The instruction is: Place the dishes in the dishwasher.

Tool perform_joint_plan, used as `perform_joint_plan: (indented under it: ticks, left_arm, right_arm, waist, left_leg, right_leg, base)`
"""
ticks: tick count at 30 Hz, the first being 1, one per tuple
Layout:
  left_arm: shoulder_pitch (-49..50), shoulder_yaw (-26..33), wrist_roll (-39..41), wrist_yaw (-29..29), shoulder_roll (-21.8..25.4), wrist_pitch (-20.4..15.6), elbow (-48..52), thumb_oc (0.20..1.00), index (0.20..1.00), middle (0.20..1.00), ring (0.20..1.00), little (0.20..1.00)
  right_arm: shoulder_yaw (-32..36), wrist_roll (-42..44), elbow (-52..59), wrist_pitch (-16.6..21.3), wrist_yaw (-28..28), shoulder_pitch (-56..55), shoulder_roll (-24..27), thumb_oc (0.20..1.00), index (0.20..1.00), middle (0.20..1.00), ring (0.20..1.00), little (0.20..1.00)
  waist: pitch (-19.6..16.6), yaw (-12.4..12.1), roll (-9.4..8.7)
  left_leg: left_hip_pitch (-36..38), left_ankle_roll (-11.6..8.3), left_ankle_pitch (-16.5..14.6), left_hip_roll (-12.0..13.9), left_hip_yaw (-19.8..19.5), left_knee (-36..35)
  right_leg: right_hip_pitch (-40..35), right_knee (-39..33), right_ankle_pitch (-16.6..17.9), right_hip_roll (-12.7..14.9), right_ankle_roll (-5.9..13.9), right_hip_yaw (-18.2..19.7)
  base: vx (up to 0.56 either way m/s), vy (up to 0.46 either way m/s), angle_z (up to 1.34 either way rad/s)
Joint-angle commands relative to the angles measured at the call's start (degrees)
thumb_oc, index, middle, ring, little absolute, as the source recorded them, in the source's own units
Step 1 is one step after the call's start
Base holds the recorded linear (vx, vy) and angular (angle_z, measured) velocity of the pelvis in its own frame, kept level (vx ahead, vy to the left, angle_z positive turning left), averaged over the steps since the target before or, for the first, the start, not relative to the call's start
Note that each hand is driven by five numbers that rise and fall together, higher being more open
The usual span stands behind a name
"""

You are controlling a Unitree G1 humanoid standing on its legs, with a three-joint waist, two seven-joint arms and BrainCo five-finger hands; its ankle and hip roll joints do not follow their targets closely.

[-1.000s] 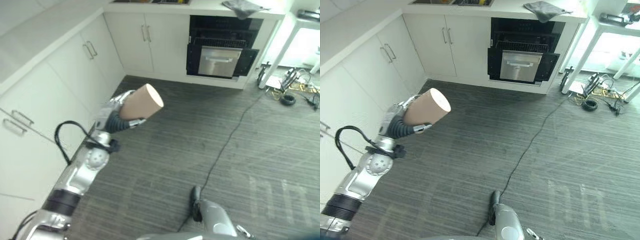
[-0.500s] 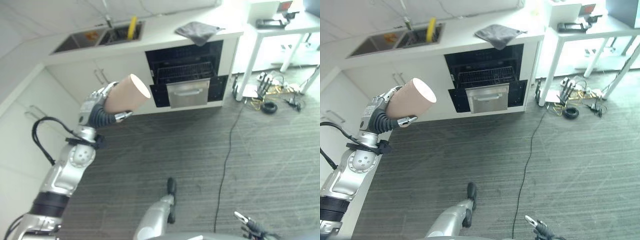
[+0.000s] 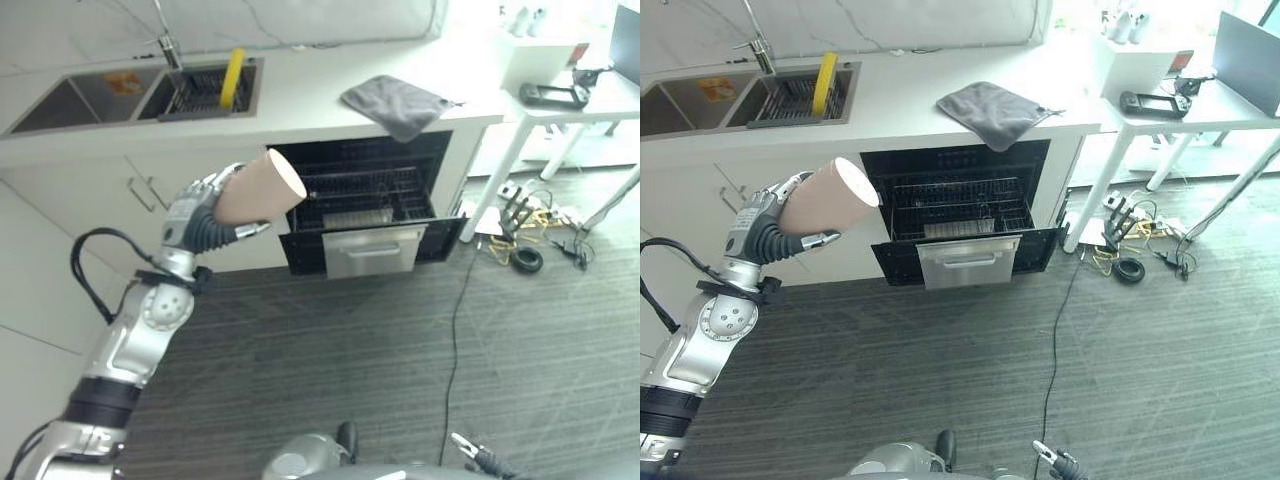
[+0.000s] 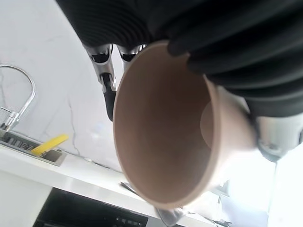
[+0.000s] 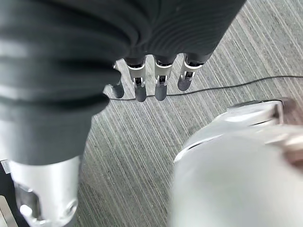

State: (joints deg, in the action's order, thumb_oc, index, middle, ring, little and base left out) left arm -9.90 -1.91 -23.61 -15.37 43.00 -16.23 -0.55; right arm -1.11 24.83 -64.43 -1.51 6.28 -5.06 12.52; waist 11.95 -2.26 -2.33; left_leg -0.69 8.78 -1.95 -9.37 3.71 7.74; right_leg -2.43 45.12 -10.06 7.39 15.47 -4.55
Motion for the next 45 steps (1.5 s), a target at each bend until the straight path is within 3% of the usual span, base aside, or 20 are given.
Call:
perform_joint_plan:
  ticks: [1,3,5,6,11,13,16,17,18,19,23,24,26,29,33,37,39,40,43,45]
  left_arm:
    - [-1.78,0.82,2.53,-2.20,2.59,-1.93,3.81,0.200,0.200,0.200,0.200,0.200]
    - [-2.56,0.07,1.55,-3.74,2.54,-1.96,3.22,0.200,0.200,0.200,0.200,0.200]
    - [-2.69,-0.67,-0.25,-5.80,2.24,-1.83,2.50,0.200,0.200,0.200,0.200,0.200]
    - [-2.40,-0.58,-0.62,-6.20,2.21,-2.17,2.22,0.200,0.200,0.200,0.200,0.200]
    - [-2.91,-0.89,-1.98,-5.52,0.89,-1.76,3.00,0.200,0.200,0.200,0.200,0.200]
    - [-1.35,0.59,-0.60,-5.24,1.35,-0.98,4.53,0.200,0.200,0.200,0.200,0.200]
    - [-1.40,1.05,0.48,-5.55,1.44,0.04,4.78,0.200,0.200,0.200,0.200,0.200]
    - [-1.31,1.22,1.12,-5.66,1.18,0.06,5.17,0.200,0.200,0.200,0.200,0.200]
    - [-1.35,1.26,1.15,-5.50,0.94,-0.12,5.23,0.200,0.200,0.200,0.200,0.200]
    - [-1.55,1.38,0.93,-4.84,0.58,-0.38,5.56,0.200,0.200,0.200,0.200,0.200]
    - [-1.16,1.51,0.74,-5.17,0.05,0.10,6.36,0.200,0.200,0.200,0.200,0.200]
    - [-1.14,1.62,0.41,-5.33,-0.52,0.30,6.67,0.200,0.200,0.200,0.200,0.200]
    - [-1.91,1.80,0.25,-5.12,-1.22,-0.33,6.03,0.200,0.200,0.200,0.200,0.200]
    - [-3.15,0.62,-0.93,-3.91,-2.23,0.25,6.65,0.200,0.200,0.200,0.200,0.200]
    - [-6.16,-2.08,-1.35,-4.89,-1.85,-0.56,5.37,0.200,0.200,0.200,0.200,0.200]
    - [-9.53,-3.99,-0.25,-2.78,0.30,-2.41,3.73,0.200,0.200,0.200,0.200,0.200]
    - [-9.34,-3.70,-0.54,-3.07,0.93,-2.59,3.26,0.200,0.200,0.200,0.200,0.200]
    - [-9.61,-3.66,-0.94,-3.22,1.48,-2.43,3.12,0.200,0.200,0.200,0.200,0.200]
    - [-9.05,-3.65,-1.20,-4.11,2.57,-2.66,3.06,0.200,0.200,0.200,0.200,0.200]
    - [-8.30,-3.52,-1.47,-4.19,2.84,-3.44,3.16,0.200,0.200,0.200,0.200,0.200]
  right_arm:
    - [0.25,1.01,1.31,1.52,-1.21,-1.44,1.70,1.000,1.000,1.000,1.000,1.000]
    - [-0.18,0.88,1.71,1.77,-0.74,-1.29,2.19,1.000,1.000,1.000,1.000,1.000]
    - [0.38,0.67,0.94,1.86,0.25,-0.93,2.29,1.000,1.000,1.000,1.000,1.000]
    - [0.72,0.54,0.54,1.87,0.61,-0.90,2.25,1.000,1.000,1.000,1.000,1.000]
    - [0.23,0.61,-2.73,3.16,1.80,0.29,2.52,1.000,1.000,1.000,1.000,1.000]
    - [-0.22,0.50,-2.78,2.25,1.64,1.34,3.62,1.000,1.000,1.000,1.000,1.000]
    - [-0.36,-2.18,-3.94,1.08,2.20,1.63,4.50,1.000,1.000,1.000,1.000,1.000]
    - [-0.42,-2.76,-4.60,1.11,1.70,1.49,4.66,1.000,1.000,1.000,1.000,1.000]
    - [-0.39,-2.48,-4.97,1.19,1.49,1.26,4.78,1.000,1.000,1.000,1.000,1.000]
    - [0.11,-1.65,-5.78,1.15,1.42,0.88,5.03,1.000,1.000,1.000,1.000,1.000]
    - [0.55,-1.77,-5.83,0.69,0.92,0.98,5.48,1.000,1.000,1.000,1.000,1.000]
    - [0.74,-0.87,-5.34,0.36,0.85,0.82,5.91,1.000,1.000,1.000,1.000,1.000]
    - [1.13,-0.44,-4.48,0.72,0.54,0.29,5.65,1.000,1.000,1.000,1.000,1.000]
    - [1.86,2.08,-2.74,1.51,0.48,-0.65,4.69,1.000,1.000,1.000,1.000,1.000]
    - [2.21,2.78,-1.90,2.77,0.34,-1.46,3.81,1.000,1.000,1.000,1.000,1.000]
    - [2.72,4.35,1.60,1.77,-0.19,-2.90,2.22,1.000,1.000,1.000,1.000,1.000]
    - [1.52,4.09,1.28,1.71,0.56,-2.39,2.07,1.000,1.000,1.000,1.000,1.000]
    - [0.95,4.15,0.70,1.99,1.24,-1.77,2.13,1.000,1.000,1.000,1.000,1.000]
    - [0.93,3.15,-0.05,2.01,1.87,-0.75,1.80,1.000,1.000,1.000,1.000,1.000]
    - [1.35,2.02,-0.88,2.23,2.61,-0.54,1.72,1.000,1.000,1.000,1.000,1.000]
  waist:
    - [-1.14,0.30,3.46]
    - [0.05,1.73,3.98]
    - [1.56,3.28,3.38]
    - [1.78,3.28,3.51]
    - [0.17,2.36,3.28]
    - [-0.72,1.78,3.04]
    - [-0.46,2.13,1.75]
    - [0.06,1.93,1.08]
    - [0.28,1.83,0.99]
    - [0.39,1.98,1.55]
    - [0.85,1.67,2.72]
    - [1.01,1.76,3.35]
    - [0.45,2.87,3.71]
    - [0.40,2.61,3.85]
    - [0.13,2.07,3.56]
    - [-0.18,1.51,2.37]
    - [0.53,1.78,2.50]
    - [0.92,2.24,2.20]
    - [1.45,2.59,1.67]
    - [1.32,2.76,1.87]
  left_leg:
    - [-2.43,-3.03,-1.83,3.82,2.24,-0.36]
    - [0.90,-3.72,-2.00,4.51,0.78,-2.23]
    - [4.88,-3.90,-4.33,4.59,0.12,-3.86]
    - [5.76,-4.03,-4.66,5.11,0.40,-4.49]
    - [5.80,-6.58,-3.83,7.94,2.30,-4.70]
    - [4.13,-8.32,-3.70,10.13,1.76,-0.70]
    - [-0.14,-7.88,-6.43,11.43,2.54,10.78]
    - [-5.43,-7.95,-5.06,11.74,3.41,20.78]
    - [-7.11,-8.17,-3.77,12.30,3.94,22.50]
    - [-8.55,-9.11,-1.26,14.21,4.73,20.35]
    - [-7.10,-11.67,6.14,16.09,3.05,8.61]
    - [-7.05,-12.68,10.18,18.23,3.09,2.60]
    - [-5.22,-13.11,8.10,19.99,7.54,-3.08]
    - [-3.62,-11.71,5.08,17.57,7.46,-2.56]
    - [-4.43,-10.46,3.44,14.27,6.30,-1.60]
    - [-2.60,-5.91,-0.02,8.47,7.92,-3.97]
    - [0.36,-6.27,-0.16,8.86,7.90,-5.73]
    - [1.53,-6.51,-0.19,9.11,7.90,-6.47]
    - [3.73,-6.18,-1.52,9.36,8.95,-7.85]
    - [5.02,-6.09,-2.14,10.24,9.92,-8.50]
  right_leg:
    - [3.51,-13.31,7.72,-2.25,-6.60,-7.06]
    - [5.71,-20.22,7.53,-1.80,-7.00,-6.77]
    - [9.41,-29.91,15.22,0.65,-5.02,-5.03]
    - [9.61,-30.58,15.24,0.86,-4.82,-5.03]
    - [4.20,-36.99,9.95,-0.56,-5.98,-8.46]
    - [0.82,-37.91,6.77,-2.77,-8.39,-8.13]
    - [-0.03,-35.83,4.00,-4.11,-11.19,-7.23]
    - [-0.95,-35.63,3.66,-4.44,-12.54,-7.52]
    - [-1.46,-35.66,3.55,-4.76,-12.93,-7.74]
    - [-2.10,-35.90,3.17,-5.98,-13.29,-8.51]
    - [-3.96,-36.90,2.32,-6.66,-13.30,-9.22]
    - [-4.63,-36.90,1.82,-6.23,-13.15,-10.08]
    - [-4.96,-35.25,0.35,-4.13,-12.20,-12.63]
    - [-4.71,-30.72,-1.16,-0.81,-10.72,-12.97]
    - [-4.59,-27.42,-1.96,0.69,-9.30,-11.88]
    - [0.31,-15.04,5.45,2.73,-6.13,-11.51]
    - [2.42,-22.21,6.41,2.04,-6.34,-12.26]
    - [3.48,-29.70,10.04,2.50,-5.67,-11.89]
    - [6.11,-35.63,17.25,4.42,-3.40,-11.09]
    - [6.90,-35.80,17.09,4.33,-2.98,-11.16]
  base:
    - [0.01,-0.024,-0.30]
    - [0.03,-0.116,-0.27]
    - [0.12,-0.191,0.15]
    - [0.14,-0.186,0.37]
    - [0.12,-0.280,0.30]
    - [0.19,-0.446,0.37]
    - [0.12,-0.291,0.15]
    - [0.08,-0.162,0.14]
    - [0.15,-0.136,0.12]
    - [0.16,-0.018,0.11]
    - [0.20,0.162,0.29]
    - [0.22,0.294,0.05]
    - [0.31,0.422,0.06]
    - [0.27,0.549,0.13]
    - [0.19,0.366,0.03]
    - [0.16,0.369,0.40]
    - [0.08,-0.061,-0.21]
    - [0.03,-0.210,-0.28]
    - [0.08,-0.225,0.01]
    - [0.12,-0.254,0.11]
